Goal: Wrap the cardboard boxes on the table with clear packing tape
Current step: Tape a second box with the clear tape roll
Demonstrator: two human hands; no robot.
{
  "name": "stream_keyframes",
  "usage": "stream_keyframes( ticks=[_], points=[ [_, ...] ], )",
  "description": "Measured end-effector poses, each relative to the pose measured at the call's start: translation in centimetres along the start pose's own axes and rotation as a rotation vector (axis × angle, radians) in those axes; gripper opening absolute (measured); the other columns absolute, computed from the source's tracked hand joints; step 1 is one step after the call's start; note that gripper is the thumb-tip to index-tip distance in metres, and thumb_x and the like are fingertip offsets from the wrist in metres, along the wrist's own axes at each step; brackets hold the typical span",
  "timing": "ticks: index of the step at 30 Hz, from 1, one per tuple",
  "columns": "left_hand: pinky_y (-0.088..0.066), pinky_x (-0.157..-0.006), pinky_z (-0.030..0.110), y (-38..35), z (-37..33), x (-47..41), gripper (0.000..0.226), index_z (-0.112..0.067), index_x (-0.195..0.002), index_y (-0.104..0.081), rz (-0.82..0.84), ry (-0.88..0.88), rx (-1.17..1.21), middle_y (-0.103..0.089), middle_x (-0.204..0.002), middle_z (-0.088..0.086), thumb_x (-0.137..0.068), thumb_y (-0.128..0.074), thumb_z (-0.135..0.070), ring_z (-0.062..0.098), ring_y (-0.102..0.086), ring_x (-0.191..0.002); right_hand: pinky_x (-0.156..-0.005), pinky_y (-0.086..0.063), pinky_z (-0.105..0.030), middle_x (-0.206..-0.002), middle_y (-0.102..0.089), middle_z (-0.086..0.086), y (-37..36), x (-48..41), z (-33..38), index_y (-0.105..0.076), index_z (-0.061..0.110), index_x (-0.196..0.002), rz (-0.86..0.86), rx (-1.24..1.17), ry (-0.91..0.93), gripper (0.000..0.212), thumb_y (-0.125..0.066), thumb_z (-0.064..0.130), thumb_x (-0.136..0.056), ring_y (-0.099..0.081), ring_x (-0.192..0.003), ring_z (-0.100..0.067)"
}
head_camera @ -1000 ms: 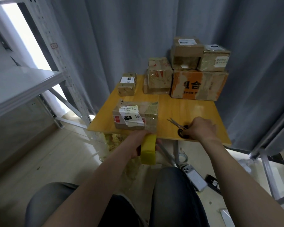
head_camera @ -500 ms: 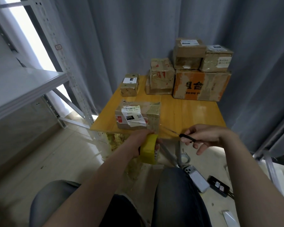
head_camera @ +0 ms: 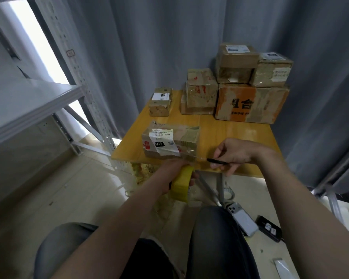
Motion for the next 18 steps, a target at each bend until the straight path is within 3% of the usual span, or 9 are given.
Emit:
stream_keyframes(
  ticks=[2,5,11,14,16,18],
  points=[
    [-0.06,-0.057,0.036,0.3,-0.1,-0.5,0.025,0.002,-0.118,-0.065,-0.014,-0.035,-0.059,-0.074,-0.084,0.023,-0.103,-0.059,-0.017,0.03,-0.067,-0.059,-0.085,-0.062,-0.033,-0.107,-0.069,-0.005,-0.9,0.2,0.1,-0.067,0.017,-0.116,0.066,0.139,-0.028,0.042,-0.086,0.034,-0.082,-0.066,-0.092,-0.014],
    [-0.062,-0.07,0.047,0.8,-0.3,-1.2,0.02,-0.002,-0.112,-0.067,-0.065,-0.078,-0.128,-0.076,-0.087,0.026,-0.104,-0.059,-0.018,0.037,-0.071,-0.073,-0.079,-0.059,-0.03,-0.118,-0.06,-0.004,-0.8,0.4,0.4,-0.052,0.02,-0.127,0.06,0.271,-0.053,0.062,-0.088,0.038,-0.08,-0.061,-0.096,-0.016],
    [-0.058,-0.054,0.035,1.1,-0.1,-1.2,0.018,-0.001,-0.111,-0.065,-0.061,-0.034,-0.194,-0.075,-0.084,0.025,-0.104,-0.057,-0.015,0.031,-0.067,-0.059,-0.082,-0.061,-0.034,-0.126,-0.057,-0.006,-0.3,0.9,-2.7,-0.053,0.02,-0.126,0.109,0.228,-0.082,0.075,-0.093,0.046,-0.068,-0.061,-0.105,-0.019],
    [-0.058,-0.057,0.035,1.0,0.5,-1.6,0.022,-0.001,-0.113,-0.065,-0.037,-0.009,-0.239,-0.076,-0.084,0.023,-0.103,-0.059,-0.02,0.031,-0.069,-0.059,-0.077,-0.061,-0.031,-0.112,-0.065,-0.004,-1.0,1.2,-4.2,-0.062,0.013,-0.119,0.21,-0.098,0.067,0.087,-0.1,0.052,-0.052,-0.064,-0.097,-0.017],
    [-0.058,-0.057,0.036,0.8,1.0,-1.8,0.023,-0.001,-0.115,-0.064,-0.022,0.012,-0.254,-0.076,-0.084,0.023,-0.103,-0.059,-0.021,0.031,-0.069,-0.058,-0.074,-0.061,-0.031,-0.103,-0.067,-0.008,-1.4,2.0,-4.5,-0.061,0.006,-0.121,0.297,-0.423,0.2,0.085,-0.101,0.044,-0.055,-0.064,-0.089,-0.017],
    [-0.058,-0.06,0.036,0.8,1.3,-1.9,0.023,-0.001,-0.115,-0.064,-0.012,0.029,-0.265,-0.076,-0.084,0.023,-0.104,-0.058,-0.02,0.031,-0.069,-0.058,-0.069,-0.061,-0.031,-0.1,-0.068,-0.008,-0.6,2.4,-4.5,-0.06,0.005,-0.124,0.215,-0.638,0.293,0.087,-0.102,0.039,-0.056,-0.063,-0.083,-0.016]
  ],
)
Point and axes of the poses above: each hand's wrist, its own x-axis away from the middle knuckle, its own y-axis out of the back of the hand, z = x × y, the point moved 8 cm from there along -x, towards the middle knuckle
